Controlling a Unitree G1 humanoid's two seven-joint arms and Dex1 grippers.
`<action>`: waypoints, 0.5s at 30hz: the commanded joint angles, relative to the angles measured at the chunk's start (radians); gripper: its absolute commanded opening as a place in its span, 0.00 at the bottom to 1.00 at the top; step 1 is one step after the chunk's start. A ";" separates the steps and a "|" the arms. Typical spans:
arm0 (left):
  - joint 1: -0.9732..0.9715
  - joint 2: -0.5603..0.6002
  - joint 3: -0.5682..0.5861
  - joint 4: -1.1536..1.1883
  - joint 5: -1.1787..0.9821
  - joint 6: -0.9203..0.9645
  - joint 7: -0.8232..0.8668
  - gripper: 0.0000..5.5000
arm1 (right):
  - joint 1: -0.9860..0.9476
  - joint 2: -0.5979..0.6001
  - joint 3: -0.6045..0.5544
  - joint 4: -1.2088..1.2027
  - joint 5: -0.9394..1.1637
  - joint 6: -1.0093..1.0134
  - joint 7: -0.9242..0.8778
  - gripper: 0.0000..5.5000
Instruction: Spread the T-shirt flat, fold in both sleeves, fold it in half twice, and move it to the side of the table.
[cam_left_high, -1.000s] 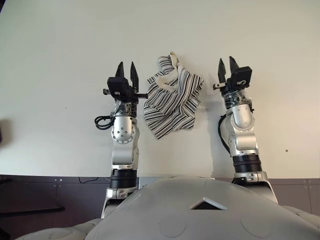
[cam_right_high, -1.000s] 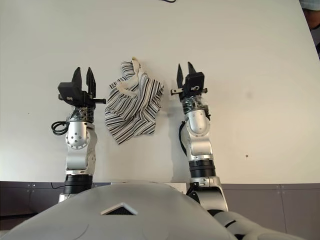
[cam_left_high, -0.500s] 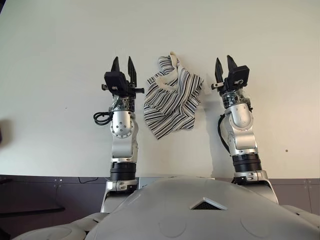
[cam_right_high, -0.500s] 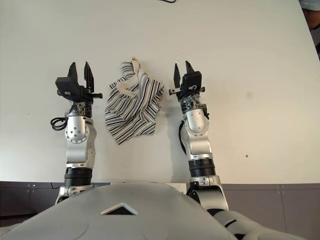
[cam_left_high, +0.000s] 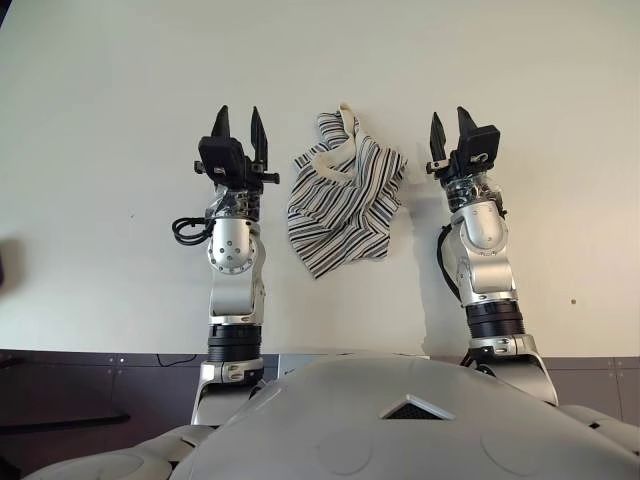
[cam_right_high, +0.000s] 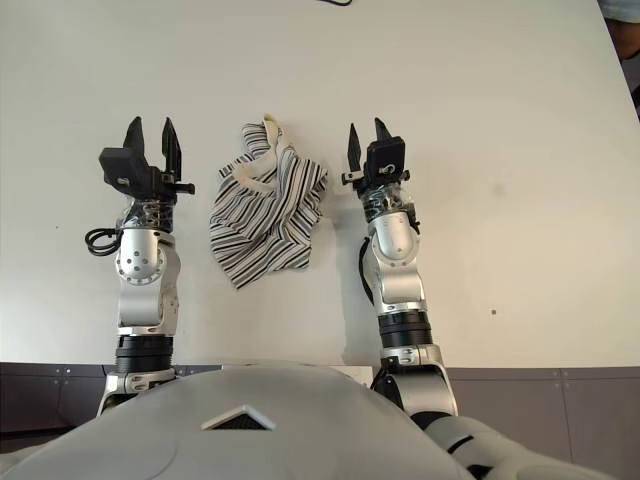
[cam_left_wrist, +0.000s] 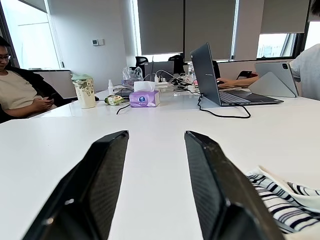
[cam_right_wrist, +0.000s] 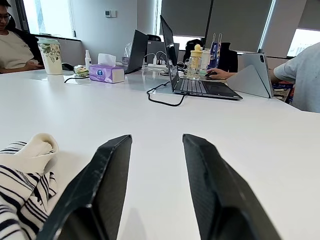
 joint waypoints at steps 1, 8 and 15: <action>-0.008 0.014 -0.009 -0.003 -0.008 0.012 -0.028 0.37 | -0.017 0.005 0.011 -0.004 -0.005 0.009 0.000 0.34; -0.004 0.013 -0.015 -0.059 -0.012 0.043 -0.040 0.37 | -0.009 0.010 0.022 -0.019 -0.005 0.015 -0.004 0.34; 0.091 0.095 -0.045 -0.118 -0.092 0.247 -0.201 0.37 | 0.017 -0.115 0.070 -0.308 0.196 0.135 0.302 0.34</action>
